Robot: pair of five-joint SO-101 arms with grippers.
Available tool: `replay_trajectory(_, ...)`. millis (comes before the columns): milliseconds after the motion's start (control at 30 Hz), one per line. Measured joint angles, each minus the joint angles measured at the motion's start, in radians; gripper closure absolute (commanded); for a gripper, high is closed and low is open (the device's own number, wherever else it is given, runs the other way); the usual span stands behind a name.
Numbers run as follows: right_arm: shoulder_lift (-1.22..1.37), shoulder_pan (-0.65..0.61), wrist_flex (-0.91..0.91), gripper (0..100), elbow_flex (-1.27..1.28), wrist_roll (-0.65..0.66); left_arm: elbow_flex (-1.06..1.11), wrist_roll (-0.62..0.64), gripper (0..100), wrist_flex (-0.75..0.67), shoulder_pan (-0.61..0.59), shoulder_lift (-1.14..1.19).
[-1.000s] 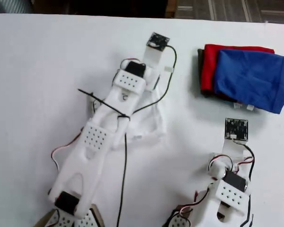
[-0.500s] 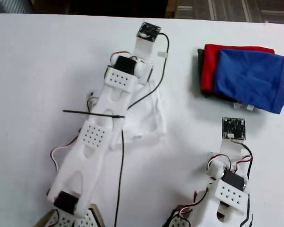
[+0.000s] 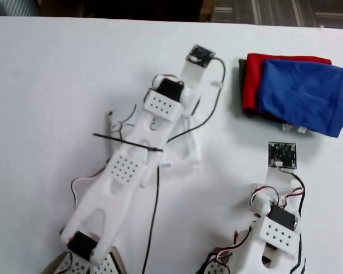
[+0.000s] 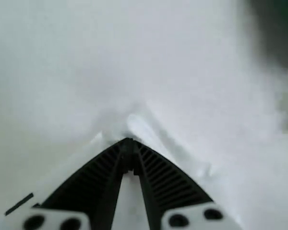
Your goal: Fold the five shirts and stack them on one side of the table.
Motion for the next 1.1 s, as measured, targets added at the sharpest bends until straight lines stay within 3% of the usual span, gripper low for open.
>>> replay_trajectory(433,0.0,0.0,0.0,97.8,0.0,0.0,-0.012,0.0,97,-0.023,0.002,-0.006)
replay_trajectory(567,0.0,0.0,0.0,97.8,0.0,0.0,-0.012,0.0,97,0.012,-0.002,-0.114)
replay_trajectory(833,0.0,0.0,0.0,97.8,0.0,0.0,-0.012,0.0,97,0.216,-0.012,-0.339)
replay_trajectory(1100,0.0,0.0,0.0,97.8,0.0,0.0,-0.012,0.0,97,0.227,-0.132,-0.555)
